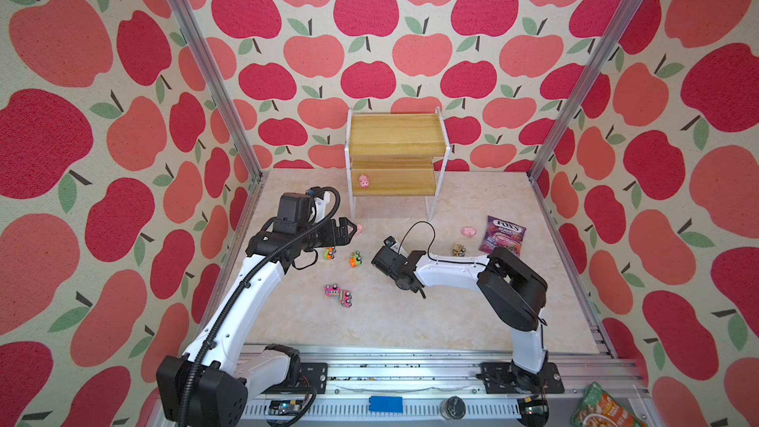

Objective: Place and organize the plastic toys onto the shelf

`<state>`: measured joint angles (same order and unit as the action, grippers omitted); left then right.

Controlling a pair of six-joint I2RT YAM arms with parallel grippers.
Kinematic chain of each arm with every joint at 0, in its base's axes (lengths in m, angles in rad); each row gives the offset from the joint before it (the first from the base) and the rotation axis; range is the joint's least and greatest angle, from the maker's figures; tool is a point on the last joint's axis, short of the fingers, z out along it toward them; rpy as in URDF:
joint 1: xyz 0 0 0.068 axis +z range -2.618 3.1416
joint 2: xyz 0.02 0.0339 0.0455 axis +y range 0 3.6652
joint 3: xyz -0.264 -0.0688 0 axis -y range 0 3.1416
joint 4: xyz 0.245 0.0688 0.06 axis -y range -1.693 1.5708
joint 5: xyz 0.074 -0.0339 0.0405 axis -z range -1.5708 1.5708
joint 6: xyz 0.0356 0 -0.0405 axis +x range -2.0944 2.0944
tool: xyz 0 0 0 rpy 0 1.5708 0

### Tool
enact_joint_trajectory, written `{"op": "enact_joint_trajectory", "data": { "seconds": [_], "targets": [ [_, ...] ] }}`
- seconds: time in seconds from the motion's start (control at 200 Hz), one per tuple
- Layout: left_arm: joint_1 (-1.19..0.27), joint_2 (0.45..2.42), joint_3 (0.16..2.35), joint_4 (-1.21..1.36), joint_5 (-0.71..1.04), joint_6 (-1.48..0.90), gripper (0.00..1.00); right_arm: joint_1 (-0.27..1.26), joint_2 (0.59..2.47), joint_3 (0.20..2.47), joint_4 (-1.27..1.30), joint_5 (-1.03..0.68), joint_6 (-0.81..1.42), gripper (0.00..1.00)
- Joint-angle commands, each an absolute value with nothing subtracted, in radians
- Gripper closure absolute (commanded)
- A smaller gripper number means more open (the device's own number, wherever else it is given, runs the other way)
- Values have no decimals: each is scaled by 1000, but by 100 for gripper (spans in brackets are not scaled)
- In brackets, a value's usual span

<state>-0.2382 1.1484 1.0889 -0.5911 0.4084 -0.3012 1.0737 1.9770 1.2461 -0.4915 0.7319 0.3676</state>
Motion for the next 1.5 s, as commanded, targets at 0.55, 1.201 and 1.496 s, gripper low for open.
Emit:
{"op": "enact_joint_trajectory", "data": {
  "seconds": [0.55,1.201,1.496],
  "targets": [
    [-219,1098,1068,-561,414,-327,5,1152,1933,1297,-462,595,429,47],
    [-219,1092,1063,-557,436,-330,5,866,1590,899,-132,221,640,46],
    [-218,1096,1065,-558,437,-328,5,788,1623,848,-9,76,652,51]
  ]
}}
